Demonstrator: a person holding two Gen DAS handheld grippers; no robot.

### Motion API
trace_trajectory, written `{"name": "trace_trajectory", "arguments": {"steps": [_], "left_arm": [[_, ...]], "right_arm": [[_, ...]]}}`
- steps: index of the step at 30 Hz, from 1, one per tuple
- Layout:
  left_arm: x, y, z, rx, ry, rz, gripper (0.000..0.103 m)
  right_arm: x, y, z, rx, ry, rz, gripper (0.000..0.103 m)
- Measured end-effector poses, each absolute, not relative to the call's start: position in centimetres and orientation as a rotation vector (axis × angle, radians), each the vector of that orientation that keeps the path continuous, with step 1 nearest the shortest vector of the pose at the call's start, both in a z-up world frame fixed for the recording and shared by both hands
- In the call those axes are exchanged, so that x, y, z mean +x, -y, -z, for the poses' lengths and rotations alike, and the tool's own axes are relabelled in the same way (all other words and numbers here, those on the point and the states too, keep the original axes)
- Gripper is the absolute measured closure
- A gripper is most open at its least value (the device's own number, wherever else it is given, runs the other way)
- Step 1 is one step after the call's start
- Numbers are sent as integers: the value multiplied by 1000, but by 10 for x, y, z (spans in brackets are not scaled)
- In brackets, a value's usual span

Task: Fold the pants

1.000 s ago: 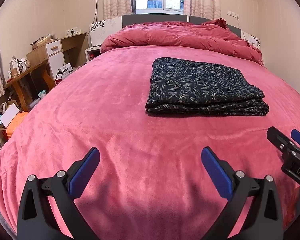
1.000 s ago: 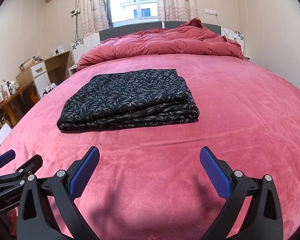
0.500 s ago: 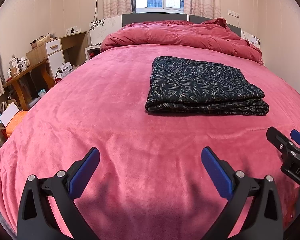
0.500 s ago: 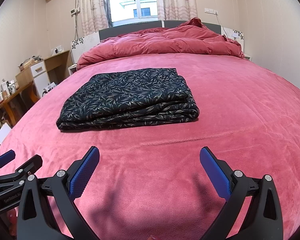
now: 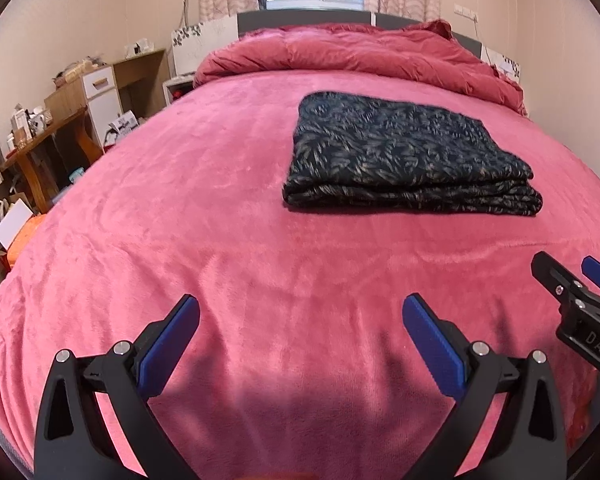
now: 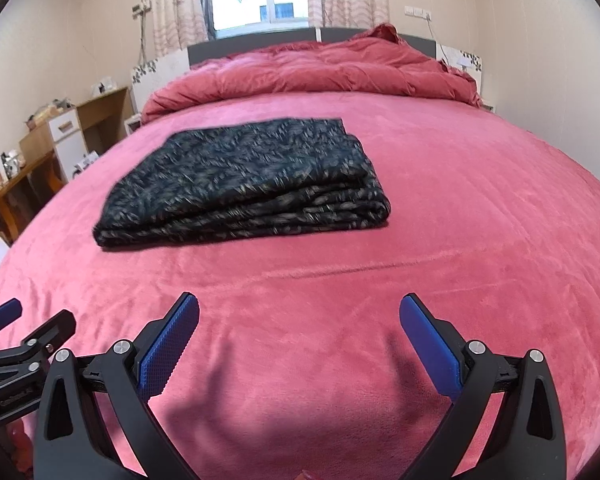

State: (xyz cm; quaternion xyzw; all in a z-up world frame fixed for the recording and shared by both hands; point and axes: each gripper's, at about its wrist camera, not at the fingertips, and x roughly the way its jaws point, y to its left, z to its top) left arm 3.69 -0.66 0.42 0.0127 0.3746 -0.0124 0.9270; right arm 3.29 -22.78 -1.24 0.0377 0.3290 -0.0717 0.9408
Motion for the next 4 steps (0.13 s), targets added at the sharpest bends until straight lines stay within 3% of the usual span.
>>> {"name": "trace_trajectory", "arguments": {"steps": [4], "left_arm": [[52,12,8,35,-816,28,2]], "right_arm": [[51,233,27,81,-753,166,4]]}}
